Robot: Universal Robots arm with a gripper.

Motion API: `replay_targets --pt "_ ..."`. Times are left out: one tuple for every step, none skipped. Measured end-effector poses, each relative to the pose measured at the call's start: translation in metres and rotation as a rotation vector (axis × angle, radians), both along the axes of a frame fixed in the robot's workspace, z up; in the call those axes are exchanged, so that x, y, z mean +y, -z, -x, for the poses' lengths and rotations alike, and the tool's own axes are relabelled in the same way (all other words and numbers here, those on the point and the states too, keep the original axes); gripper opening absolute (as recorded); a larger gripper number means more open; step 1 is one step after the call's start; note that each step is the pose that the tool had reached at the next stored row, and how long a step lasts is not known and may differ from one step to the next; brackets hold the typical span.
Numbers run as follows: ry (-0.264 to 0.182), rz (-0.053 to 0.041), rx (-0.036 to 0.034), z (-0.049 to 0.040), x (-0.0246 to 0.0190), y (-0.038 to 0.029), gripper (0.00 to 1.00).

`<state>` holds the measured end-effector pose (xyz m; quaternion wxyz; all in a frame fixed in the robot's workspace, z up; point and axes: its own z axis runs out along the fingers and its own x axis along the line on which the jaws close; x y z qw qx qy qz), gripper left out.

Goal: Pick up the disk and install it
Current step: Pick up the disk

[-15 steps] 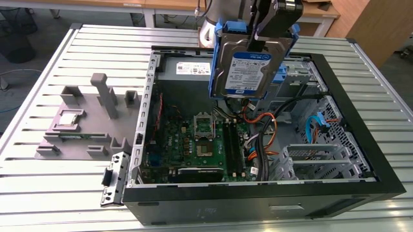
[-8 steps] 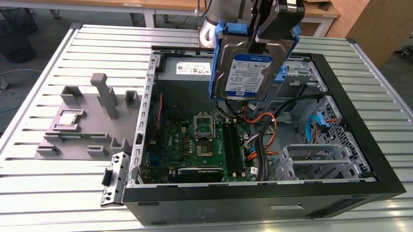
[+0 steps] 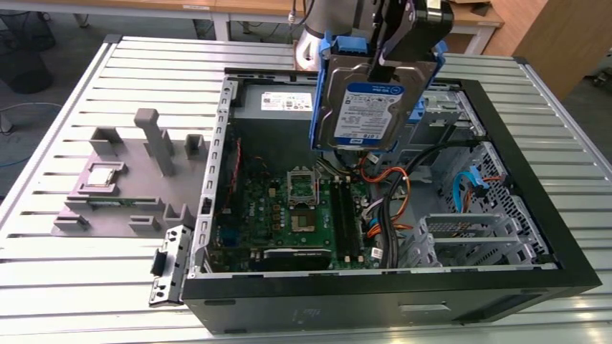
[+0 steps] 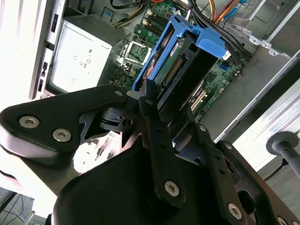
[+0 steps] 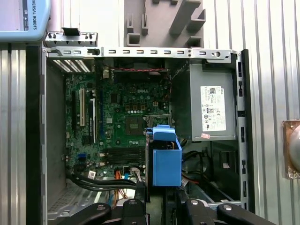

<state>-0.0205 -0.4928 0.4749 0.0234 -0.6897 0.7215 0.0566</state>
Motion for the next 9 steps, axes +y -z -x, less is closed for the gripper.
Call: replay_targets --pt "0.000 -0.0002 0.0000 0.0000 -0.0003 0.0000 0.35" --pt "0.000 -0.0003 0.0000 0.0000 -0.0005 0.0000 0.35" --pt "0.000 -0.0003 0.0001 0.0000 -0.0009 0.0000 0.35" --pt "0.000 -0.0003 0.0001 0.0000 -0.0015 0.0000 0.35" --pt "0.000 -0.0004 0.0001 0.0000 -0.0021 0.0000 0.35" --pt "0.000 -0.0004 0.0001 0.0000 -0.0029 0.0000 0.35" --pt "0.000 -0.0004 0.0001 0.0000 -0.0036 0.0000 0.35" --pt "0.000 -0.0004 0.0001 0.0000 -0.0045 0.0000 0.35" --pt "0.000 -0.0004 0.0000 0.0000 -0.0054 0.0001 0.35"
